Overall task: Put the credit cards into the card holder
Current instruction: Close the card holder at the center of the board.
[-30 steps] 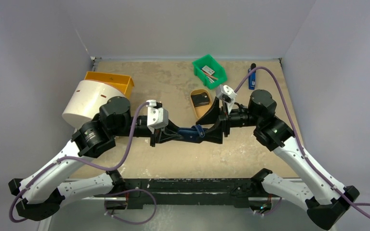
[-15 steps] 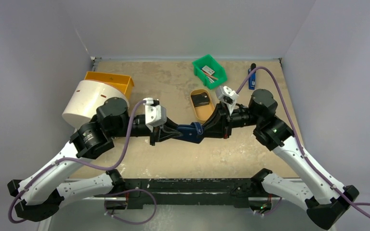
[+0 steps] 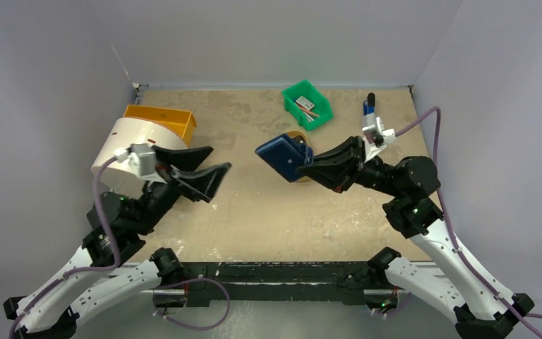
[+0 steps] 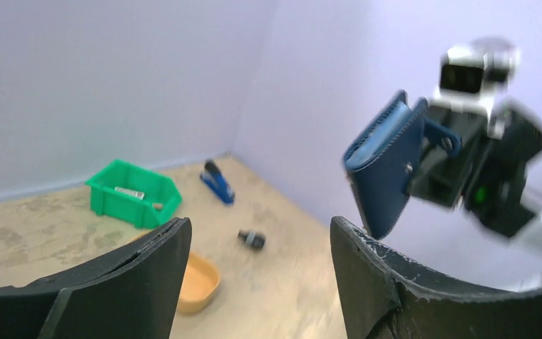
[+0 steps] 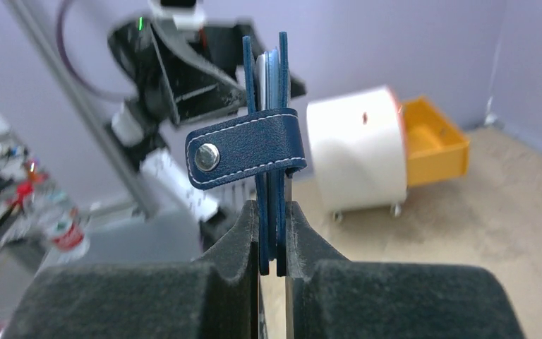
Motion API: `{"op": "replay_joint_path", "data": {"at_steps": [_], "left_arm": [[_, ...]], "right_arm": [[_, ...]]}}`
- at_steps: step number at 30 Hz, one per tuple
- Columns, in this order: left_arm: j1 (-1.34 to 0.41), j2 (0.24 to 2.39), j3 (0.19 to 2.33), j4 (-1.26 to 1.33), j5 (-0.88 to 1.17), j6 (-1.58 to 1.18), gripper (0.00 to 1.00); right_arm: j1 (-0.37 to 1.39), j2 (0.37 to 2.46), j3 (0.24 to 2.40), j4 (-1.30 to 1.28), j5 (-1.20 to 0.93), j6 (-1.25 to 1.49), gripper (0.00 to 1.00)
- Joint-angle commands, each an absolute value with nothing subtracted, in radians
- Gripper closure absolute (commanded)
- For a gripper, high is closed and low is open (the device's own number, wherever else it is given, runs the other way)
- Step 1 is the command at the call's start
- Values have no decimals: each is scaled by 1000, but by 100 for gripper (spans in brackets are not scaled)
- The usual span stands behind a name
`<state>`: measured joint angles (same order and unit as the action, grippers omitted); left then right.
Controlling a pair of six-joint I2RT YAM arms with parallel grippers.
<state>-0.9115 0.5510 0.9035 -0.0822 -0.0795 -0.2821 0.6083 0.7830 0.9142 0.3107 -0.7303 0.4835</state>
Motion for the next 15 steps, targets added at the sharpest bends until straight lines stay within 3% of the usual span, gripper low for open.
{"op": "replay_joint_path", "data": {"at_steps": [1, 6, 10, 15], "left_arm": [[-910, 482, 804, 250, -418, -648, 28], [-910, 647, 853, 313, -372, -894, 21], [-911, 815, 982, 336, -196, -922, 20], [-912, 915, 965, 545, -82, -939, 20]], "right_arm": [[607, 814, 915, 668, -501, 663, 100], [607, 916, 905, 947, -456, 877, 100], [606, 982, 889, 1084, -430, 999, 100], [606, 1022, 836, 1214, -400, 1120, 100]]}}
